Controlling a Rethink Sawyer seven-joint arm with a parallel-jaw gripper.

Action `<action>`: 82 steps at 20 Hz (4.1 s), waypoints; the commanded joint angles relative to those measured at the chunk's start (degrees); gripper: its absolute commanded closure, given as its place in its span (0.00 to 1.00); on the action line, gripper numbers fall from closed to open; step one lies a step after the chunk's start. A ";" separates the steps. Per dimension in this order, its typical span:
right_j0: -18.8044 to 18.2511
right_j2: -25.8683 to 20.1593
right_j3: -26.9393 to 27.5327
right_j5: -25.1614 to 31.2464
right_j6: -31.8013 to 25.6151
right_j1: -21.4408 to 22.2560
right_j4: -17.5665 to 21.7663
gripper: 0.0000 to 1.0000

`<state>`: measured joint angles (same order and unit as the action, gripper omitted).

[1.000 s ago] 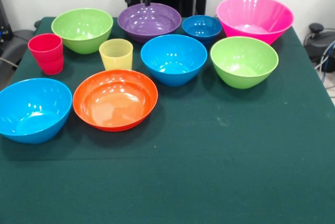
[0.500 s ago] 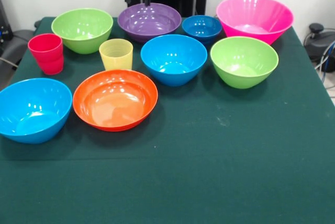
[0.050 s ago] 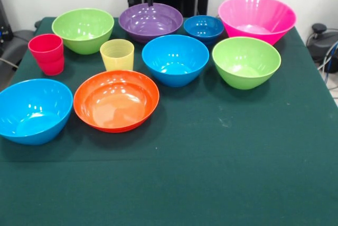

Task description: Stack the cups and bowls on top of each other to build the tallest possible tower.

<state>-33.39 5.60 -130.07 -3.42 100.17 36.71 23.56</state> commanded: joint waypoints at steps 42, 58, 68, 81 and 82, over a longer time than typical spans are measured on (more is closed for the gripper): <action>4.00 -0.14 7.60 -9.02 10.18 -13.28 -1.53 0.00; 1.13 -1.83 11.58 -11.67 9.64 -16.19 -1.07 0.00; 1.33 -1.96 11.83 -11.60 9.65 -16.22 -1.20 0.00; 2.36 -1.83 13.64 -12.39 9.28 -19.15 -1.13 0.00; 2.56 -1.72 13.74 -12.29 9.19 -19.28 -1.14 0.00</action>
<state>-32.32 8.78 -125.04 -12.51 101.65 20.57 23.49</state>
